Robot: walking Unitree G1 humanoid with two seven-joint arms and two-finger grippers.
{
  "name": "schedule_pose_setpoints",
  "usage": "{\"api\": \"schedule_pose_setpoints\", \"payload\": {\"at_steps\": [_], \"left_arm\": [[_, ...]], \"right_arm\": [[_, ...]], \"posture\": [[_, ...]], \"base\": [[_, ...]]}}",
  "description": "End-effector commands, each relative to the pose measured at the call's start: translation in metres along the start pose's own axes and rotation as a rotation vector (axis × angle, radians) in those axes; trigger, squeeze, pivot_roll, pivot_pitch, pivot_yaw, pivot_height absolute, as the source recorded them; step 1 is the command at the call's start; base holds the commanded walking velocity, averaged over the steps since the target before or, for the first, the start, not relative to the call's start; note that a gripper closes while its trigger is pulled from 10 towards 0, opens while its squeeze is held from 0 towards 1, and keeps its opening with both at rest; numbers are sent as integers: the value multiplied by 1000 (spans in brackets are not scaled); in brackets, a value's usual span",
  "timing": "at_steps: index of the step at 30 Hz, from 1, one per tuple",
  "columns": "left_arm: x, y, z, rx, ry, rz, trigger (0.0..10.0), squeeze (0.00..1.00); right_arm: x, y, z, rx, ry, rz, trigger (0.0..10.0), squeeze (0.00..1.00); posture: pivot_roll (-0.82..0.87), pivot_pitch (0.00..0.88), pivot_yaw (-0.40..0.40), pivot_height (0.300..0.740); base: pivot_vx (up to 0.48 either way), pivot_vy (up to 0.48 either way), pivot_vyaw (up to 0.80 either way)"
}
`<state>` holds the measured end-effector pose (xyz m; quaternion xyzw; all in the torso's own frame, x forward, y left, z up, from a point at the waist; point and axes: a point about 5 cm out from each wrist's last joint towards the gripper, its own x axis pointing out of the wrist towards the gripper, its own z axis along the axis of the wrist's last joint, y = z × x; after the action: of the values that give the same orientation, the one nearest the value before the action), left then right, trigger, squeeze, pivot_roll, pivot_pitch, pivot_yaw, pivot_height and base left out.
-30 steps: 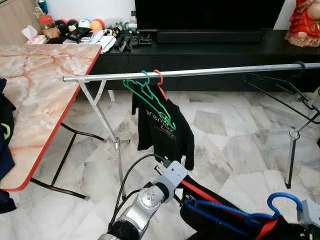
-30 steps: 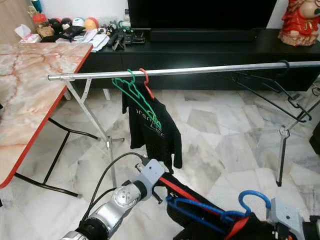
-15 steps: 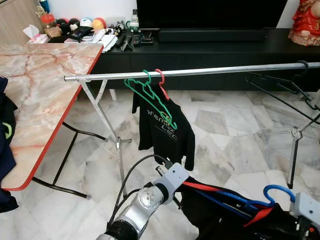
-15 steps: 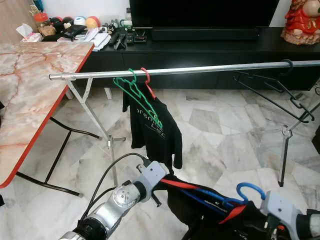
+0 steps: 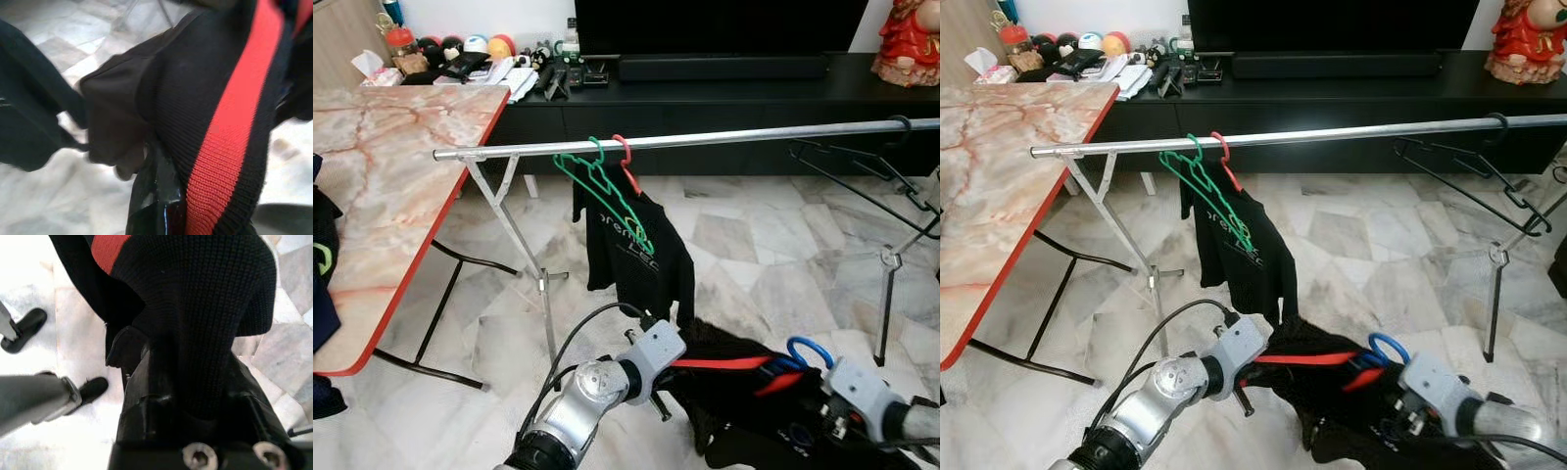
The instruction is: Hang hanger
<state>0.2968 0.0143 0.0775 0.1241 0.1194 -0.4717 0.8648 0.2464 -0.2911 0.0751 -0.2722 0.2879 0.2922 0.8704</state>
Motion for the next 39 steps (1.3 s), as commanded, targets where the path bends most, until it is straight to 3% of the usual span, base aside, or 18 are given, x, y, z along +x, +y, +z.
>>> {"api": "schedule_pose_setpoints", "payload": {"at_steps": [1, 9, 12, 16, 17, 18, 19, 20, 26, 31, 35, 36, 37, 39], "left_arm": [[-2, 1, 10, -27, -34, -20, 0, 0], [-4, -3, 33, -14, -83, -75, 0, 0], [-6, -10, 36, -21, -83, -132, 0, 0], [-13, -24, 22, 40, 21, -263, 0, 0], [-17, -29, 15, 107, 60, -311, 3451, 224], [-20, -33, 9, 170, 100, -360, 8431, 278], [-24, -38, 0, 229, 151, -417, 10000, 353], [-25, -40, -2, 232, 162, -434, 10000, 1000], [-25, -44, 5, 219, 143, -445, 10000, 1000], [-20, -29, 19, 205, 54, -318, 10000, 1000], [-21, -19, 29, 196, -13, -257, 10000, 1000], [-30, -15, 35, 184, -51, -307, 10000, 1000], [-30, -15, 35, 184, -51, -307, 10000, 1000], [-43, -10, 35, 212, -47, -369, 10000, 1000]], "right_arm": [[3, 2, 2, 10, 4, -9, 0, 0], [26, 19, 20, 34, -39, 48, 0, 0], [32, 16, 30, 61, -77, 0, 0, 0], [35, 1, 44, 112, -151, -112, 0, 0], [35, -2, 47, 129, -167, -128, 0, 0], [36, -5, 50, 138, -178, -139, 0, 0], [36, -7, 53, 146, -186, -151, 0, 0], [37, -8, 55, 154, -195, -154, 0, 0], [44, -7, 67, 150, -224, -154, 0, 0], [47, 2, 75, 77, -288, -58, 0, 0], [44, 2, 73, 15, -278, -19, 0, 0], [41, 2, 67, -27, -243, 28, 0, 0], [41, 2, 67, -27, -243, 28, 0, 0], [35, 8, 62, -114, -223, 119, 0, 0]], "posture": [[-126, 114, 53, 740], [-109, 112, 48, 740], [-108, 114, 48, 740], [-96, 118, 48, 740], [-96, 119, 47, 740], [-96, 119, 47, 740], [-95, 117, 47, 740], [-96, 117, 47, 740], [-92, 117, 49, 740], [-86, 116, 47, 740], [-83, 118, 45, 740], [-86, 119, 42, 740], [-86, 119, 42, 740], [-83, 117, 38, 740]], "base": [[0, 0, 0], [0, 0, 0], [0, 0, 0], [0, 0, 0], [0, 0, 0], [0, 0, 0], [0, 0, 0], [0, 0, 0], [0, 0, 0], [0, 0, 0], [0, 0, 0], [0, 0, 0], [0, 0, 0], [0, 0, 0]]}}
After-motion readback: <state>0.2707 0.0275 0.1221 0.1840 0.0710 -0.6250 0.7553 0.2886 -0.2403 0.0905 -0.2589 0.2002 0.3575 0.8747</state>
